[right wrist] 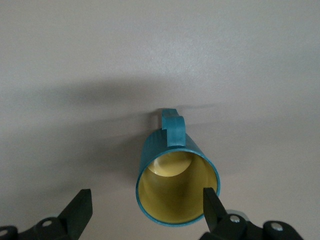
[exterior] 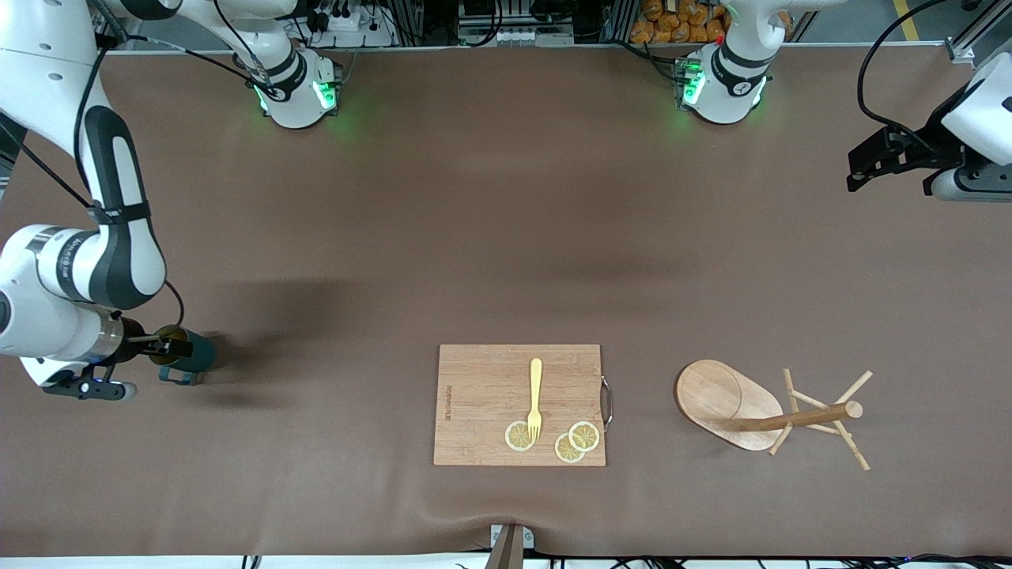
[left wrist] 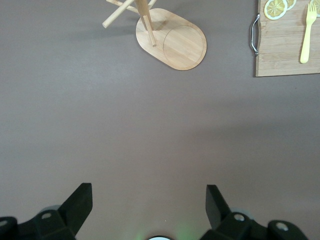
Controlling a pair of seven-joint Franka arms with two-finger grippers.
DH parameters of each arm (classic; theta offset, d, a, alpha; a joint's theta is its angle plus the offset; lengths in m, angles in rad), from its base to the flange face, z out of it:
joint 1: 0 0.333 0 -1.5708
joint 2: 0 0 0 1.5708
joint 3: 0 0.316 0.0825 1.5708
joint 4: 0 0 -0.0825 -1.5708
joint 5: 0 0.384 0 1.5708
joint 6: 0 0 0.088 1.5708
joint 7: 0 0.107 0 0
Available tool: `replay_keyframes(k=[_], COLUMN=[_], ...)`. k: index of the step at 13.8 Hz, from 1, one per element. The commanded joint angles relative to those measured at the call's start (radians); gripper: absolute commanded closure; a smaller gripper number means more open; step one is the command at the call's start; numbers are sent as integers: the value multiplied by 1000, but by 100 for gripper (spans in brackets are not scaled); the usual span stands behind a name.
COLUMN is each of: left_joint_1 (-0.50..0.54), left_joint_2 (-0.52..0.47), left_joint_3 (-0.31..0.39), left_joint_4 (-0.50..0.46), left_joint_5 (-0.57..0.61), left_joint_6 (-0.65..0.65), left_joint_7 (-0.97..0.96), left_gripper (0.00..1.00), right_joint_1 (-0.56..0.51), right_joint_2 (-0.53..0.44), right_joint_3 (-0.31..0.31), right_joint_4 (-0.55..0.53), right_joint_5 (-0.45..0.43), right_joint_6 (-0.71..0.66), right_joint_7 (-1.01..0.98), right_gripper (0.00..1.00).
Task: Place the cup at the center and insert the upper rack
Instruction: 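Close the right gripper on the teal mug rim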
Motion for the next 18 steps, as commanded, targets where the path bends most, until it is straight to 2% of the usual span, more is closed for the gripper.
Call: replay_keyframes(k=[1,4,5,9,14,16,18], left_joint_1=[6,4,1,-1,1,-2,-1], left_joint_2=[-3,-5,-5,-3,-3,-3,-3], left_joint_3=[-3,-6,-6,-5,-6,-8,-17], left_joint_4=[12,12,21,26,27,32,32], left_joint_5=[-20,-20,-20,-22,-22,-20,-22], left_joint_6=[-12,-12,-12,-12,-12,-12,-12], left_joint_7=[3,3,3,3,3,3,1], left_gripper=[0,0,0,0,0,0,0], right_joint_1=[-14,-11,-11,-9,-2,1,0], right_joint_2=[15,20,22,40,43,51,51], right_joint_3=[8,8,8,8,8,8,8], right_joint_4=[-19,-52,-53,-53,-53,-55,-55], right_joint_5=[23,48,48,48,48,48,48], right_joint_6=[17,55,59,68,68,66,65], right_joint_7=[2,1,1,1,2,2,1], right_gripper=[9,32,33,59,61,70,85])
